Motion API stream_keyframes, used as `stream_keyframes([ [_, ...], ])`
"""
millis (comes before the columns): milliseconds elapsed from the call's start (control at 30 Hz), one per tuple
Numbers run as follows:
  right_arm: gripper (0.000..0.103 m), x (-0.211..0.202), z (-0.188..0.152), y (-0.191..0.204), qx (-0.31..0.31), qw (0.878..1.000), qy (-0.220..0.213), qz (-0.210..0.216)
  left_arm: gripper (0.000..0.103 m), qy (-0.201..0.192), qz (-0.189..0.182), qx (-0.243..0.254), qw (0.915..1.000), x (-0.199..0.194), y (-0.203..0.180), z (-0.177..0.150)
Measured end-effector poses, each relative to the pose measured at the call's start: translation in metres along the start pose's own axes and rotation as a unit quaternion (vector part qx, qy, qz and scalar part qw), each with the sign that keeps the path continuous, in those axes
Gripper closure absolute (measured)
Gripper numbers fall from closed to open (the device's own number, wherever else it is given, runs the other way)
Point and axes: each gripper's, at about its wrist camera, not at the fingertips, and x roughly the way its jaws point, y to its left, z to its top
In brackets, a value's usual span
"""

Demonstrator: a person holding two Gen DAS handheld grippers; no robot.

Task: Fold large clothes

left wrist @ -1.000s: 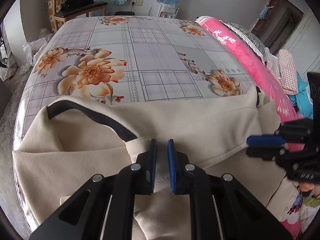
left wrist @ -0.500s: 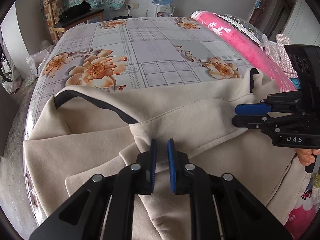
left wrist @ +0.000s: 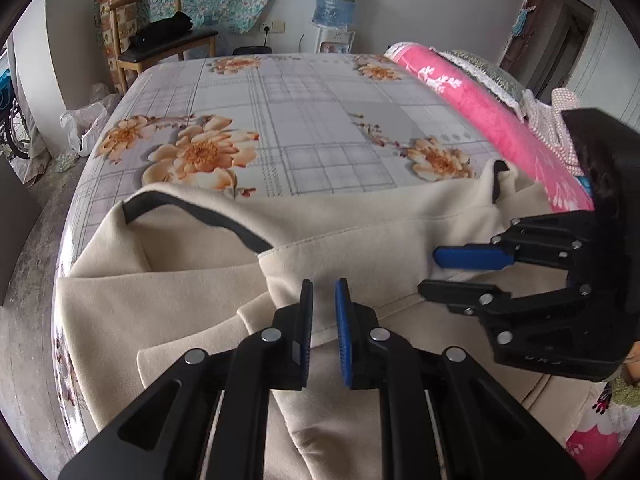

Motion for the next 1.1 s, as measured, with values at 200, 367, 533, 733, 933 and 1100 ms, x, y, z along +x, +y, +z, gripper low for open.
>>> stream_keyframes([
  [200,0.078,-0.018,-0.007,-0.010,0.008,1.000,-0.016,-0.004,0.092,0.045,0.026,0.018,0.9985,0.024,-0.020,-0.004],
  [367,0.076,-0.017,-0.030,-0.042,0.022,0.999,-0.012,-0.032,0.092,0.030,0.018,0.017,0.9993,0.022,-0.018,-0.010],
  [533,0.077,-0.039,-0.031,-0.050,0.049,0.997,-0.028,-0.055,0.091,0.025,0.012,0.010,0.9996,0.023,-0.015,-0.011],
  [733,0.077,-0.034,-0.038,-0.055,0.074,0.995,-0.013,-0.065,0.091,0.027,0.014,0.002,0.9995,0.021,-0.015,-0.012],
  [933,0.063,-0.102,-0.059,-0.050,0.136,0.988,-0.062,-0.037,0.057,0.039,0.025,-0.026,0.9986,-0.027,-0.013,-0.019],
  [1100,0.044,-0.149,-0.105,-0.027,0.153,0.984,-0.093,-0.011,0.033,0.018,0.038,-0.022,0.9989,-0.087,-0.021,-0.055],
])
